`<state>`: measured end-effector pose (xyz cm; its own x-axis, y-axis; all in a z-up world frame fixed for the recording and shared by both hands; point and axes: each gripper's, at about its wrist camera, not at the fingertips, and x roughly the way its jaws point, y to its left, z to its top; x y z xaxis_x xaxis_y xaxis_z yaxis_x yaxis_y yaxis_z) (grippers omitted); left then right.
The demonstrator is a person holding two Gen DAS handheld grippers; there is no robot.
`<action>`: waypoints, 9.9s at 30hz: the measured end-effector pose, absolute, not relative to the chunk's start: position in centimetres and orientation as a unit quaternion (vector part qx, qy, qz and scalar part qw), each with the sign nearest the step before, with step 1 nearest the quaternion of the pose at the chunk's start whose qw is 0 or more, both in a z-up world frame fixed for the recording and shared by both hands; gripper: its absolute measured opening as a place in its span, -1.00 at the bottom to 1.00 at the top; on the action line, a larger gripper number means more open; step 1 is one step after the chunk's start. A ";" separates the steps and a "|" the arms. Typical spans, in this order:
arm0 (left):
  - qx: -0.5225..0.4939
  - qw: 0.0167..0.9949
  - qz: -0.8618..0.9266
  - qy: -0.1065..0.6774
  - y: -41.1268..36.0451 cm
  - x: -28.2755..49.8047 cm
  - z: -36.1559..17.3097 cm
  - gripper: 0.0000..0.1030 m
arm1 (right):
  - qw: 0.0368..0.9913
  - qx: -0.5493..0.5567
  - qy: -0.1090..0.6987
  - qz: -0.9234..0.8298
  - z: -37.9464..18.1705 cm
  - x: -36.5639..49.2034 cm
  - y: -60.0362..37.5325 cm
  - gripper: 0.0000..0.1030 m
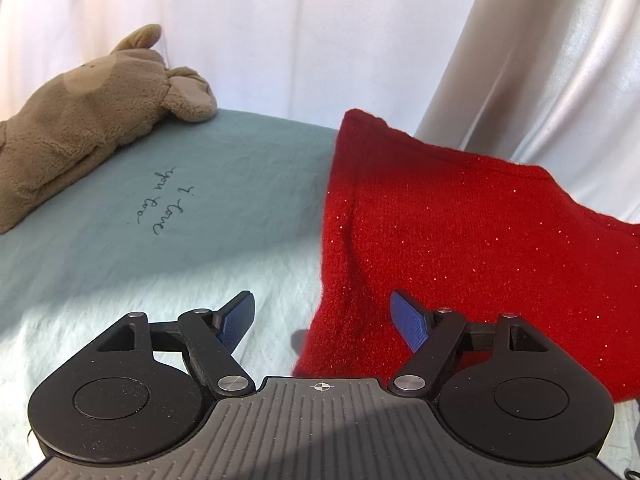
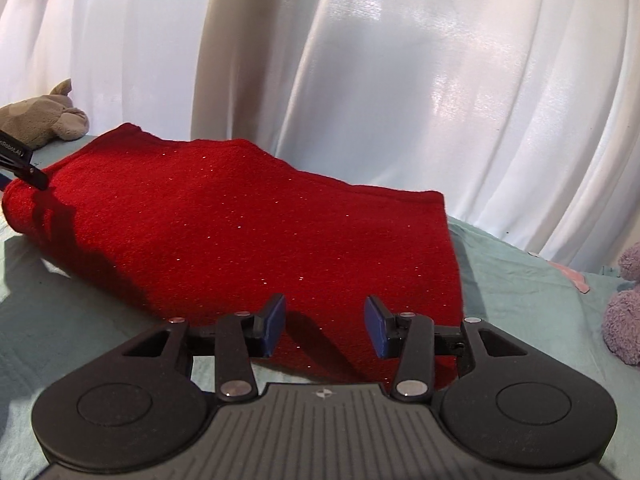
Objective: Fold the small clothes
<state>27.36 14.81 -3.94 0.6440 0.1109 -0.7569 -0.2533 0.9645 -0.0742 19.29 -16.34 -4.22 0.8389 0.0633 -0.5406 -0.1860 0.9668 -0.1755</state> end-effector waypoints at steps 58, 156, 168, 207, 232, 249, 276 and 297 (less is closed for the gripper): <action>-0.331 0.828 -0.092 0.443 20.6 34.3 -8.1 0.04 | 0.955 -0.072 0.286 0.027 -4.5 18.7 -18.3 0.21; -0.043 0.883 -0.134 0.447 -1.8 25.3 -4.6 0.28 | 0.948 -0.027 0.310 0.060 -3.1 29.1 -25.8 -0.42; -0.113 0.906 -0.142 0.382 1.9 24.7 2.4 0.33 | 0.971 0.020 0.223 0.084 3.0 18.9 -26.0 -0.60; -0.099 0.919 -0.052 0.379 -4.1 36.1 -0.6 0.72 | 0.962 0.019 0.263 0.069 1.2 27.6 -21.3 -0.61; -0.056 0.925 -0.051 0.372 -7.3 38.3 -5.9 1.00 | 0.973 0.020 0.225 0.040 -4.4 30.5 -22.5 -0.35; -0.146 0.892 -0.134 0.407 -1.2 35.1 -3.9 1.00 | 0.960 0.076 0.266 0.054 -0.9 27.8 -24.3 -0.20; -0.279 0.782 -0.286 0.479 -1.1 39.9 -9.0 0.74 | 0.783 0.408 0.401 0.244 -8.1 32.0 -33.6 0.37; -0.222 0.849 -0.180 0.444 5.4 29.9 -0.2 0.49 | 0.809 0.335 0.344 0.338 0.8 27.5 -23.0 0.11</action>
<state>29.87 5.36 -0.24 0.5415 -0.5027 -0.6738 0.1079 0.8365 -0.5373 27.46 -23.00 0.79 0.5349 0.7773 -0.3311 -0.3153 0.5472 0.7754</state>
